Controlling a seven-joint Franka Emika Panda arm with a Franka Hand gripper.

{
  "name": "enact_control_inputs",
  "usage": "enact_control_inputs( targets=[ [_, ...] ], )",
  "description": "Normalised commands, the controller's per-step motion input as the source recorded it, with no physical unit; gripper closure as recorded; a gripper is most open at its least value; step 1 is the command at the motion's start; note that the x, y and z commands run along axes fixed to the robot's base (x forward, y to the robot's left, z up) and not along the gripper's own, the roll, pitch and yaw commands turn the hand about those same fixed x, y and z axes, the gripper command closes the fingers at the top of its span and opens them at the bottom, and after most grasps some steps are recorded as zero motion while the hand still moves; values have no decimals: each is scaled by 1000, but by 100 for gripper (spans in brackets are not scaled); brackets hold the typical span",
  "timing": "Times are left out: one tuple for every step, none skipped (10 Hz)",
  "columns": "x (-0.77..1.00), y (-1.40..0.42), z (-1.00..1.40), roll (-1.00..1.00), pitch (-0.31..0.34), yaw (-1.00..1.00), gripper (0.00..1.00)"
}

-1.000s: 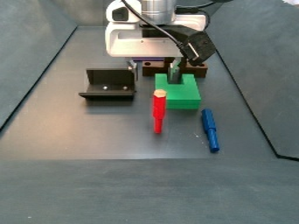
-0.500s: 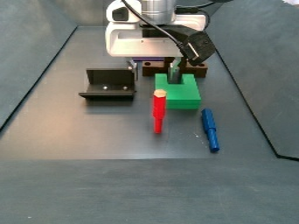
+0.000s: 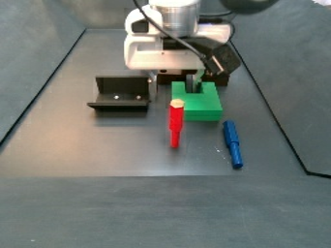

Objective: Pick up the green object. Move up. Place the green object on the fixture. Regrasp the green object. Move to above the board. Insert the green object.
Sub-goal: Pick up the green object.

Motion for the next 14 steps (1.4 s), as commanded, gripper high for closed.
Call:
enact_control_inputs(
  targets=[
    [77,-23,-49,16,17,0,0],
    [0,0,-37,0,0,0,0],
    [20,0,0,0,10,0,0],
    [23,20,0,0,11,0,0],
    [26,43,0,-3,0,0,0],
    [9,60,283,-30,0,-29,0],
    [0,80,240,-39,-14,-43,0],
    [11,57,191,-29,0,-14,0],
    [0,0,91,-1,0,-3,0],
    [-9,0,-31,0,-26,0,0],
    [-91,0,-103,0,-47,0,0],
    [0,0,-94,0,-14,0,0],
    [0,0,-71,0,-17,0,0],
    [0,-3,0,0,0,-11,0]
  ],
)
